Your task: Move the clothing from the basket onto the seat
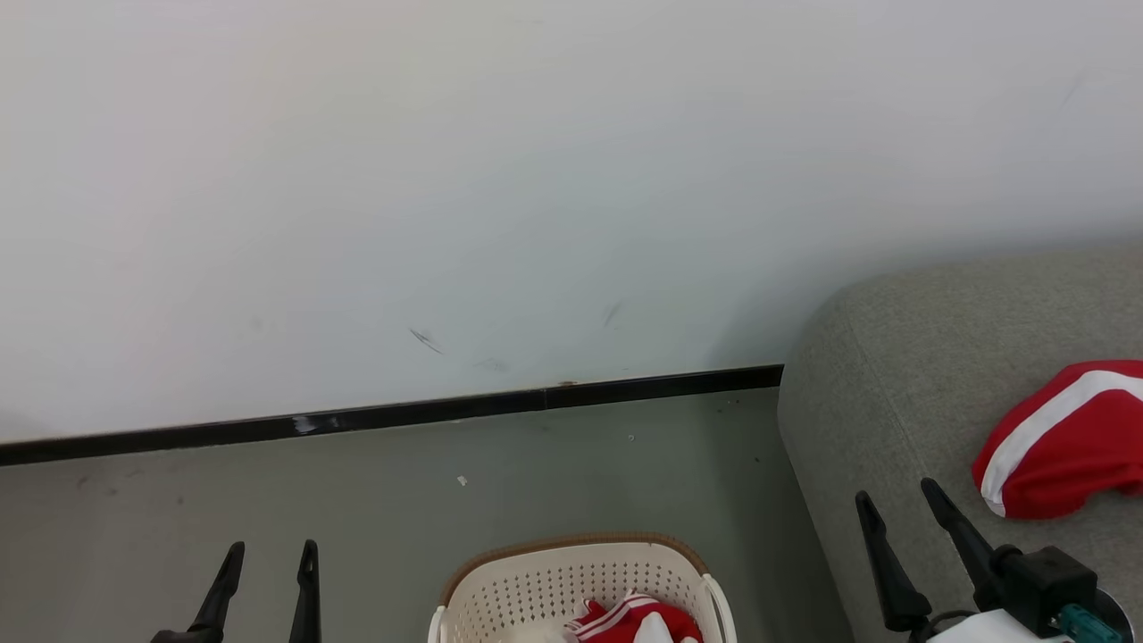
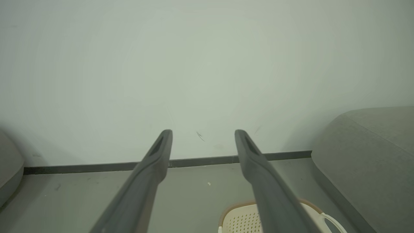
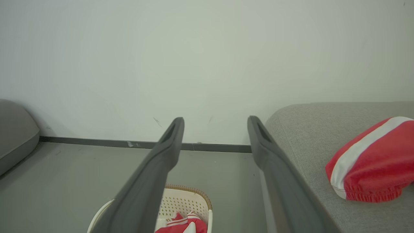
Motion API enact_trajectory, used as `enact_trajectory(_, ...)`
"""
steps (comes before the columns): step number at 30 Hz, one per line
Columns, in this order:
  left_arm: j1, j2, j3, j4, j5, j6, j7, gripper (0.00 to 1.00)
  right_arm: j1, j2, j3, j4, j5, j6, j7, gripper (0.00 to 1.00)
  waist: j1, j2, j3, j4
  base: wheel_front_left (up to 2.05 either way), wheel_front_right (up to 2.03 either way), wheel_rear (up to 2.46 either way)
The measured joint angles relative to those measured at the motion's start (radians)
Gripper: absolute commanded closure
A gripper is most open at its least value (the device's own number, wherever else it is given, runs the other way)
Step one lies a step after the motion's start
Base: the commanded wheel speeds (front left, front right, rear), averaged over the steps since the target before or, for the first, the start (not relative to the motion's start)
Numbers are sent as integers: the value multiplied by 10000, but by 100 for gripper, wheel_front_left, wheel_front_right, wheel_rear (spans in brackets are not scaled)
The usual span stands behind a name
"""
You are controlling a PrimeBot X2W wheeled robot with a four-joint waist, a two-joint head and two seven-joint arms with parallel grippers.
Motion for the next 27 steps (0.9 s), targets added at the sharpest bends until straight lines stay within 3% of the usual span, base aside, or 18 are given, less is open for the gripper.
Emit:
enact_trajectory(14, 0, -23, 148, -96, 134, -104, 0, 0, 172, 0, -13, -366, 35, 0, 0, 0, 1, 0, 251, 23, 0, 0, 0)
enact_trajectory(27, -492, 192, -199, -71, 663, -564, 0, 0, 151, 2, -12, -1037, -311, -2, 0, 0, 0, 0, 797, 9, 0, 0, 0)
